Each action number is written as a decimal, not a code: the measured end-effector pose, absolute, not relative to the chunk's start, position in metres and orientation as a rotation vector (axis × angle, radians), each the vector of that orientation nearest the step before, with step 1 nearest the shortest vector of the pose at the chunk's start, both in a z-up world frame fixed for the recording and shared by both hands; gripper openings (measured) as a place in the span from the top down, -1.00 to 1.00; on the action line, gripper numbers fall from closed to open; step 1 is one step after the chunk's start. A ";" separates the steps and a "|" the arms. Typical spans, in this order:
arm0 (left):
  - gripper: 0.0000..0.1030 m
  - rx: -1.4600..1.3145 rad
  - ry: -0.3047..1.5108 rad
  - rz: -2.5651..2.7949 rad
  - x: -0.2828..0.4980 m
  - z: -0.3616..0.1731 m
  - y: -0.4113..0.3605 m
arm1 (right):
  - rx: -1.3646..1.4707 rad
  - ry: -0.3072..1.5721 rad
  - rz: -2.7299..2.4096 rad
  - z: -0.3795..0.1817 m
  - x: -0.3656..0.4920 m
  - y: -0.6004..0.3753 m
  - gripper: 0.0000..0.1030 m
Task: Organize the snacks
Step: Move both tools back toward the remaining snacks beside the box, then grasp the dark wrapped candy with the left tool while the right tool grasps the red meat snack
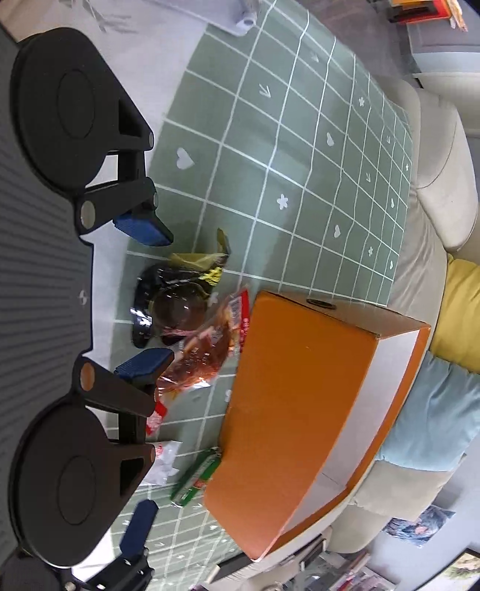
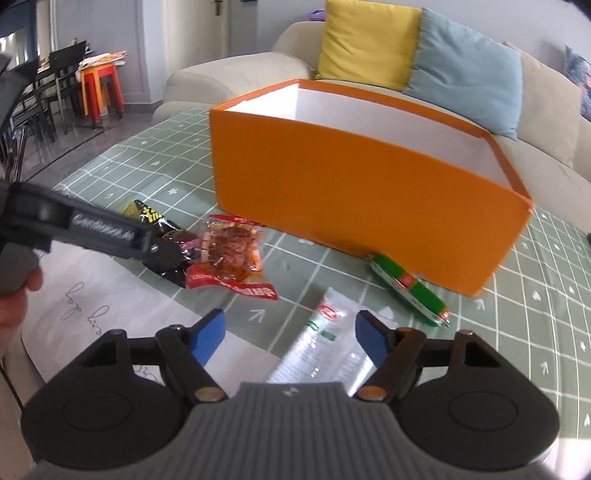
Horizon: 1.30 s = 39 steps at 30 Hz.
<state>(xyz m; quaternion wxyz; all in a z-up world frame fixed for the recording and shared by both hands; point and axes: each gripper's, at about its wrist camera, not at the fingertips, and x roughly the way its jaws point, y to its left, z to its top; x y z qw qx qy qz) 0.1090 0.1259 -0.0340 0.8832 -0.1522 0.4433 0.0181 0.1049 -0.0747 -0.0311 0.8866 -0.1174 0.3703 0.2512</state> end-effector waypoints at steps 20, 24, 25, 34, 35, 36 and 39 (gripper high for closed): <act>0.06 -0.341 0.936 -0.014 0.126 -0.043 0.133 | -0.438 0.709 0.664 -0.045 0.123 -0.013 -0.04; 0.06 -0.354 0.942 -0.024 0.127 -0.045 0.135 | -0.462 0.693 0.694 -0.046 0.125 -0.003 0.15; 0.06 -0.361 0.946 -0.026 0.128 -0.046 0.136 | -0.465 0.696 0.699 -0.047 0.127 -0.001 0.17; 0.06 -0.385 0.959 -0.021 0.131 -0.049 0.141 | -0.500 0.747 0.676 -0.061 0.140 0.012 0.20; 0.05 -0.386 0.961 -0.019 0.131 -0.049 0.142 | -0.498 0.758 0.669 -0.063 0.141 0.012 0.21; 0.04 -0.388 0.962 -0.017 0.131 -0.049 0.142 | -0.484 0.757 0.667 -0.063 0.141 0.011 0.21; -0.03 -0.389 0.962 -0.017 0.131 -0.049 0.142 | -0.451 0.771 0.659 -0.061 0.143 0.006 0.35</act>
